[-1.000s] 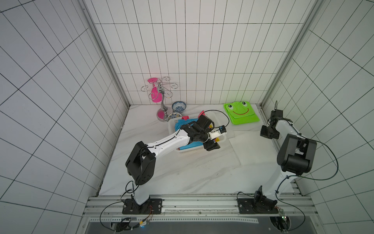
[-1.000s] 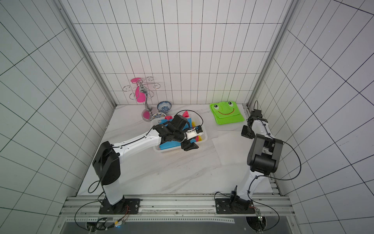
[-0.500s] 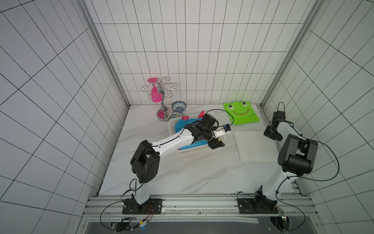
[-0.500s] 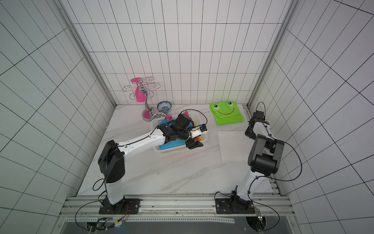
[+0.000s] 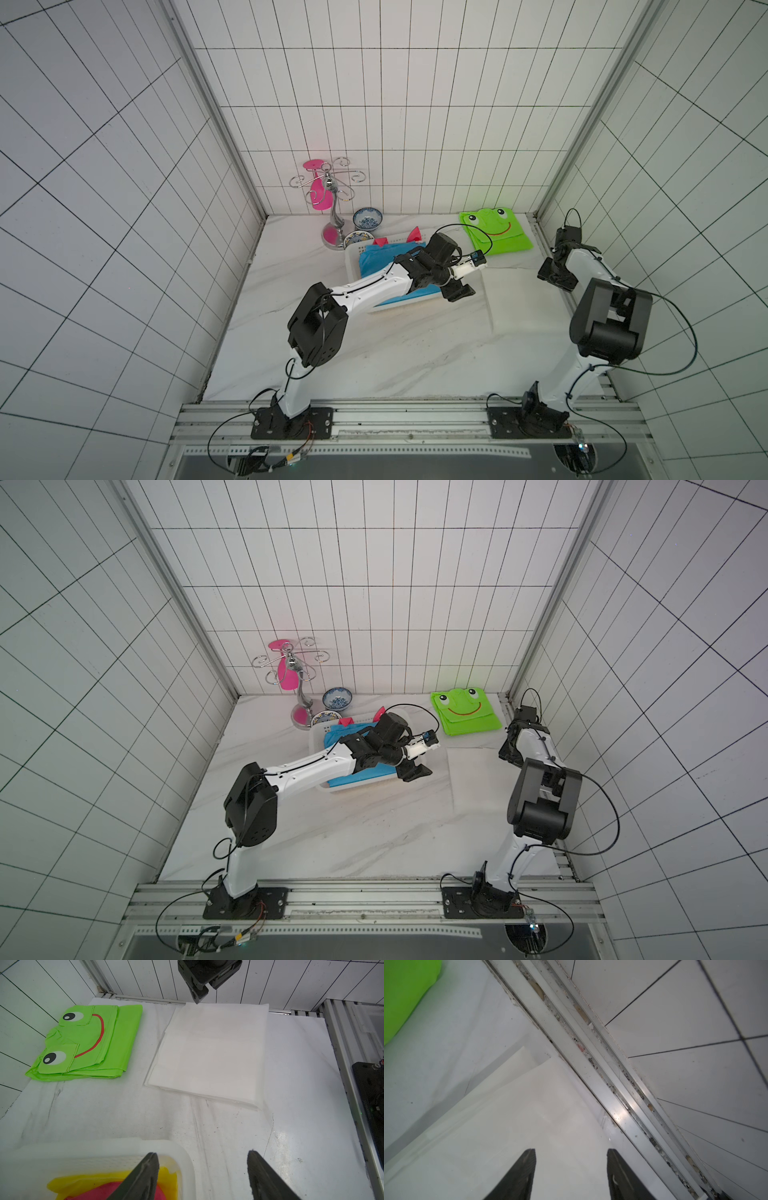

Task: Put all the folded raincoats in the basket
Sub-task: Adjust the basket at the center of the board, then move the raincoat to the center of the board.

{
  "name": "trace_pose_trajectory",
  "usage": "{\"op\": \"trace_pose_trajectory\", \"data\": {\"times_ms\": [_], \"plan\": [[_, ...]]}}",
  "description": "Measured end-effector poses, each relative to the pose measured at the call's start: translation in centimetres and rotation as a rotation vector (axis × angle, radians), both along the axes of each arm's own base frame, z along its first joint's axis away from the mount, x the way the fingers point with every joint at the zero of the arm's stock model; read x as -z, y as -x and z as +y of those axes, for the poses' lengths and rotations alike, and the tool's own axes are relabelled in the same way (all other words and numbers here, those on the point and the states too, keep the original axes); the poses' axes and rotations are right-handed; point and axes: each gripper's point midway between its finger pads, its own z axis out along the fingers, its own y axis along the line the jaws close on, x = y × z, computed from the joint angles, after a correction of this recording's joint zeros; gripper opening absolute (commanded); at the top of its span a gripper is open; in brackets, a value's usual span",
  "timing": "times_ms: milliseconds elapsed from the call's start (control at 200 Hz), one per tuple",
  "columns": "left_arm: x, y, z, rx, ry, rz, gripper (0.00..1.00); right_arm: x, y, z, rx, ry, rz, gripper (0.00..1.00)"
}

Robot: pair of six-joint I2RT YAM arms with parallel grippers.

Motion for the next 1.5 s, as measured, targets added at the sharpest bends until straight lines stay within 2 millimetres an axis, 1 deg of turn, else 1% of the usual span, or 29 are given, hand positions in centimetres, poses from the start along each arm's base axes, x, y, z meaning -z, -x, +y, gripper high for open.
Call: {"op": "trace_pose_trajectory", "data": {"times_ms": [35, 90, 175, 220, 270, 290, 380, 470, 550, 605, 710, 780, 830, 899, 1014, 1084, 1154, 1249, 1334, 1419, 1499], "plan": [[0.1, 0.0, 0.1, 0.000, -0.004, 0.000, 0.71, -0.4, -0.4, 1.1, -0.037, 0.009, 0.005, 0.60], [0.3, 0.1, 0.3, -0.001, -0.018, 0.003, 0.71, -1.0, -1.3, 3.4, -0.117, 0.010, 0.008, 0.61], [0.6, 0.3, 0.8, -0.005, -0.045, 0.006, 0.71, -1.8, -3.2, 6.7, -0.231, 0.009, 0.001, 0.61], [0.6, 0.6, 1.4, -0.010, -0.061, 0.004, 0.71, -1.8, -4.5, 8.6, -0.292, -0.001, -0.001, 0.61], [0.6, 0.9, 2.2, -0.015, -0.081, 0.007, 0.71, -1.7, -5.9, 10.1, -0.341, -0.014, -0.004, 0.61], [0.4, 1.1, 2.6, -0.018, -0.090, 0.006, 0.71, -1.4, -6.5, 10.7, -0.361, -0.022, 0.000, 0.61], [-0.7, 2.0, 4.3, -0.030, -0.119, -0.004, 0.71, 0.1, -8.2, 12.0, -0.404, -0.039, 0.023, 0.61], [-2.0, 2.9, 5.8, -0.037, -0.130, -0.015, 0.71, 2.3, -8.8, 12.4, -0.407, -0.055, 0.071, 0.60], [-2.8, 3.8, 7.2, -0.041, -0.143, -0.017, 0.71, 4.1, -8.0, 12.6, -0.392, -0.078, 0.121, 0.61], [-2.8, 4.5, 8.1, -0.039, -0.160, -0.012, 0.71, 5.0, -7.3, 12.8, -0.378, -0.095, 0.141, 0.61], [-2.0, 5.7, 9.7, -0.033, -0.204, 0.010, 0.71, 6.3, -5.6, 13.2, -0.347, -0.134, 0.156, 0.61], [-1.1, 6.4, 10.8, -0.031, -0.241, 0.028, 0.71, 6.4, -5.4, 13.4, -0.336, -0.145, 0.140, 0.60], [-0.5, 6.7, 11.5, -0.036, -0.262, 0.039, 0.71, 6.4, -5.4, 13.5, -0.327, -0.149, 0.131, 0.55], [0.2, 6.9, 12.3, -0.043, -0.286, 0.055, 0.71, 6.5, -5.5, 13.5, -0.317, -0.156, 0.123, 0.44], [0.7, 6.4, 13.8, -0.073, -0.306, 0.079, 0.71, 6.4, -5.3, 13.9, -0.316, -0.164, 0.102, 0.31], [0.4, 5.9, 14.6, -0.095, -0.306, 0.085, 0.71, 6.3, -4.7, 14.8, -0.334, -0.174, 0.099, 0.19], [-0.1, 5.5, 15.3, -0.115, -0.299, 0.083, 0.71, 6.5, -3.6, 16.2, -0.363, -0.196, 0.113, 0.12], [-0.7, 5.5, 16.1, -0.129, -0.286, 0.080, 0.71, 6.7, -2.1, 17.7, -0.407, -0.209, 0.137, 0.08], [-0.9, 5.8, 16.6, -0.134, -0.280, 0.088, 0.71, 6.8, -0.4, 18.7, -0.440, -0.226, 0.157, 0.02], [-0.8, 6.3, 17.0, -0.135, -0.284, 0.101, 0.71, 6.7, 1.6, 19.4, -0.470, -0.246, 0.181, 0.00], [-0.6, 6.7, 17.2, -0.135, -0.292, 0.120, 0.71, 6.7, 3.6, 20.2, -0.496, -0.276, 0.201, 0.00]]}}
